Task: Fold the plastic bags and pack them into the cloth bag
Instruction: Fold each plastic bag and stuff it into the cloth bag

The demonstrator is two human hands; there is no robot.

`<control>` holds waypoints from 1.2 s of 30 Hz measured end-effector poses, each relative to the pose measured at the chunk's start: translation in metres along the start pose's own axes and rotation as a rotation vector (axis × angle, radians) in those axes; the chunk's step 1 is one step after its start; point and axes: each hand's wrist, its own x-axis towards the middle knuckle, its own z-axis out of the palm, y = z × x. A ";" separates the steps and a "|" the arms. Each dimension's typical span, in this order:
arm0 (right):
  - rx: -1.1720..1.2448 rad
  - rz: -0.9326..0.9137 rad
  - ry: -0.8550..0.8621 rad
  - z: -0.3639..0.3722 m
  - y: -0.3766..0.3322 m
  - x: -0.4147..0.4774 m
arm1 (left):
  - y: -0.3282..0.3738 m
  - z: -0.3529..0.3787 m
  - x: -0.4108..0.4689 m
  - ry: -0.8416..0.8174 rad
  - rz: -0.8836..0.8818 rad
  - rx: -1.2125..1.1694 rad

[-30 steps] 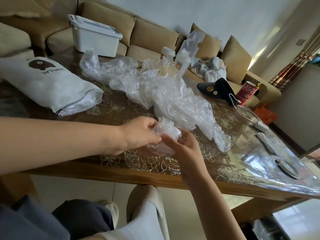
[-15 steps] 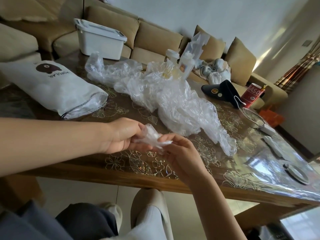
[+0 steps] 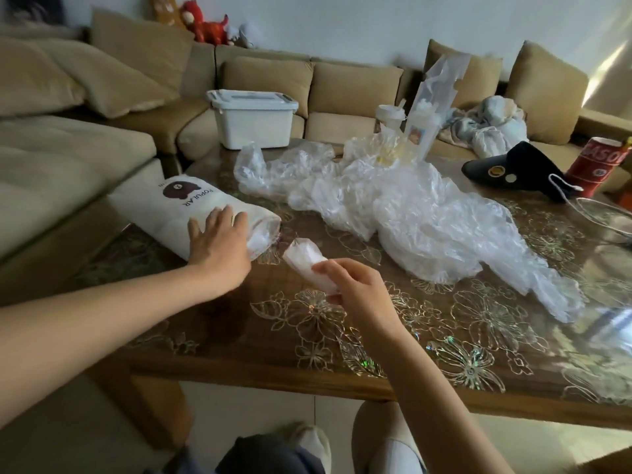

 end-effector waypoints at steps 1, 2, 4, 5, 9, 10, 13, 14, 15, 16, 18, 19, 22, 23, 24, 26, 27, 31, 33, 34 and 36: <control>0.001 -0.023 0.022 0.003 0.003 0.003 | -0.004 0.001 0.003 -0.005 -0.008 0.006; 0.012 -0.044 0.044 0.003 0.005 0.003 | -0.006 0.001 0.005 -0.011 -0.018 0.003; 0.055 -0.061 0.067 0.004 0.008 0.005 | -0.009 -0.001 0.010 -0.016 -0.016 -0.012; 0.099 -0.054 0.071 0.004 0.011 0.006 | -0.009 -0.002 0.012 -0.015 -0.001 -0.040; 0.315 0.019 0.021 0.009 0.008 0.010 | 0.003 -0.011 0.012 0.014 0.089 -0.433; 0.368 0.035 -0.014 0.012 0.006 0.013 | 0.010 -0.015 0.010 0.020 0.110 -0.573; 0.510 0.055 -0.094 0.024 0.000 0.022 | 0.036 -0.028 -0.005 -0.057 0.121 -0.970; 0.519 0.045 -0.089 0.028 -0.001 0.026 | 0.043 -0.031 -0.010 -0.079 0.127 -1.050; 0.476 0.030 -0.070 0.031 -0.002 0.030 | 0.050 -0.034 -0.013 -0.088 0.144 -1.089; 0.377 0.002 -0.046 0.033 -0.001 0.032 | 0.056 -0.036 -0.018 -0.089 0.162 -1.106; 0.048 -0.086 -0.001 0.042 0.003 0.037 | 0.061 -0.037 -0.023 -0.085 0.171 -1.110; -0.140 -0.128 0.015 0.047 0.006 0.039 | 0.062 -0.037 -0.026 -0.084 0.168 -1.094; -0.545 -0.143 0.071 0.049 0.011 0.049 | 0.063 -0.032 -0.036 -0.053 0.211 -0.985; -0.598 -0.113 0.059 0.052 0.009 0.050 | 0.061 -0.028 -0.040 -0.026 0.236 -0.922; -0.625 -0.072 0.029 0.048 0.006 0.052 | 0.063 -0.025 -0.041 -0.005 0.273 -0.852; -0.411 0.049 -0.044 0.048 -0.001 0.053 | 0.058 -0.018 -0.041 0.022 0.315 -0.724; -0.305 0.095 -0.050 0.040 -0.004 0.055 | 0.063 -0.015 -0.038 0.030 0.330 -0.721; 0.409 0.351 -0.219 0.020 -0.006 0.059 | 0.059 0.004 -0.026 -0.030 0.288 -0.687; 0.421 0.321 -0.244 -0.003 -0.007 0.046 | 0.048 0.026 -0.014 -0.064 0.338 -0.486; 0.377 0.265 -0.200 -0.018 -0.005 0.040 | 0.044 0.038 -0.008 -0.081 0.372 -0.377; 0.141 0.091 0.004 -0.050 -0.003 0.024 | 0.034 0.057 0.005 -0.071 0.375 -0.227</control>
